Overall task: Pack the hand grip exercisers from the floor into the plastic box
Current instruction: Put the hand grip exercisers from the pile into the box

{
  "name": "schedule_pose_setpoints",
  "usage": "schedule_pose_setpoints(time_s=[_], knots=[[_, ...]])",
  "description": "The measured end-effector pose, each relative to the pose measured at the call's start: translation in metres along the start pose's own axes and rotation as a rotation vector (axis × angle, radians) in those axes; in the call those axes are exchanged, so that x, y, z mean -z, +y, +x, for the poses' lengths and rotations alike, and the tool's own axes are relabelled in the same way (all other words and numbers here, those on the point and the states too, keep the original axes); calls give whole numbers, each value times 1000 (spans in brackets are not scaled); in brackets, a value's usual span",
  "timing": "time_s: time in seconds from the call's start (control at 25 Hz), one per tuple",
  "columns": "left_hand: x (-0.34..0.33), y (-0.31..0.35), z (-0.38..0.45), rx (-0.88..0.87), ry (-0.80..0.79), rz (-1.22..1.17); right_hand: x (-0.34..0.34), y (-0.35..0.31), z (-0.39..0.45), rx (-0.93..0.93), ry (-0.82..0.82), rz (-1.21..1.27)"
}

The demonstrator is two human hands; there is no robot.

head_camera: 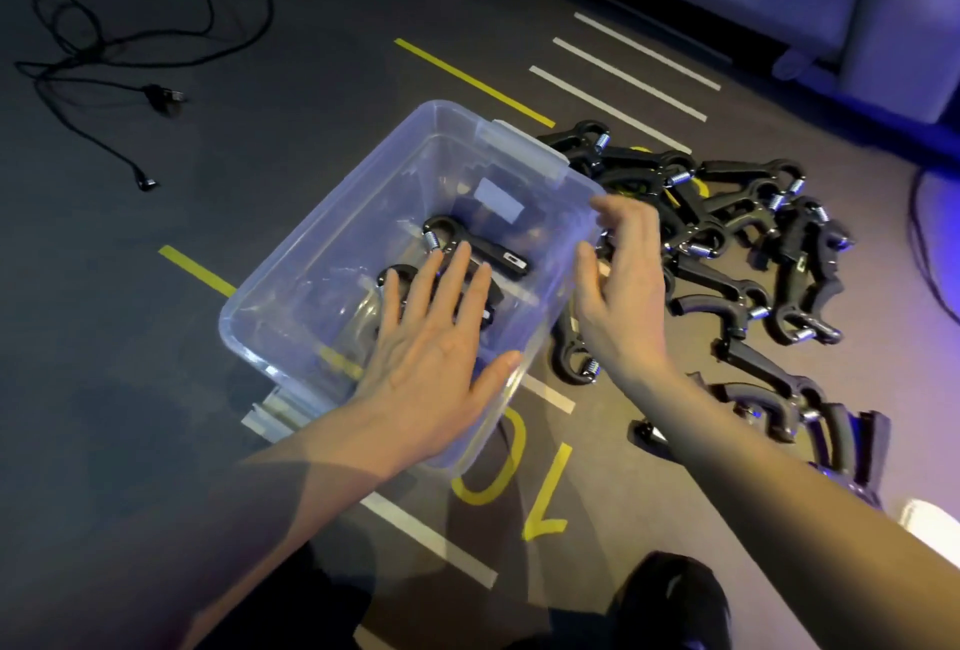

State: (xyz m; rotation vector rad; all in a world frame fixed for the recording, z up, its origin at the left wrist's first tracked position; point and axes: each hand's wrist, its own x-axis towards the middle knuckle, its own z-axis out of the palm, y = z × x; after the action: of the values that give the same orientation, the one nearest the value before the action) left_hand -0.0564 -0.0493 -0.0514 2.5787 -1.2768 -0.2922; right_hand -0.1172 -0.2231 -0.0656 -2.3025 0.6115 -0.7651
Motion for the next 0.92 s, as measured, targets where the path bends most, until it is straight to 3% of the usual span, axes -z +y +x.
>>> schedule_pose_setpoints(time_s=[0.12, 0.28, 0.4, 0.68, 0.92], knots=[[-8, 15, 0, -61, -93, -18, 13, 49, -31, -207, -67, -144], [-15, 22, -2, -69, -242, 50, 9, 101, -62, -481, -641, -325], [-16, 22, -3, -76, -262, 39, 0, 108, -55, -528, -842, -436], [-21, 17, -4, -87, -276, 17, -20, 104, -26, -621, -969, -507], [-19, 8, -6, -61, -264, 27, -7, 91, -45, -646, -713, -291]])
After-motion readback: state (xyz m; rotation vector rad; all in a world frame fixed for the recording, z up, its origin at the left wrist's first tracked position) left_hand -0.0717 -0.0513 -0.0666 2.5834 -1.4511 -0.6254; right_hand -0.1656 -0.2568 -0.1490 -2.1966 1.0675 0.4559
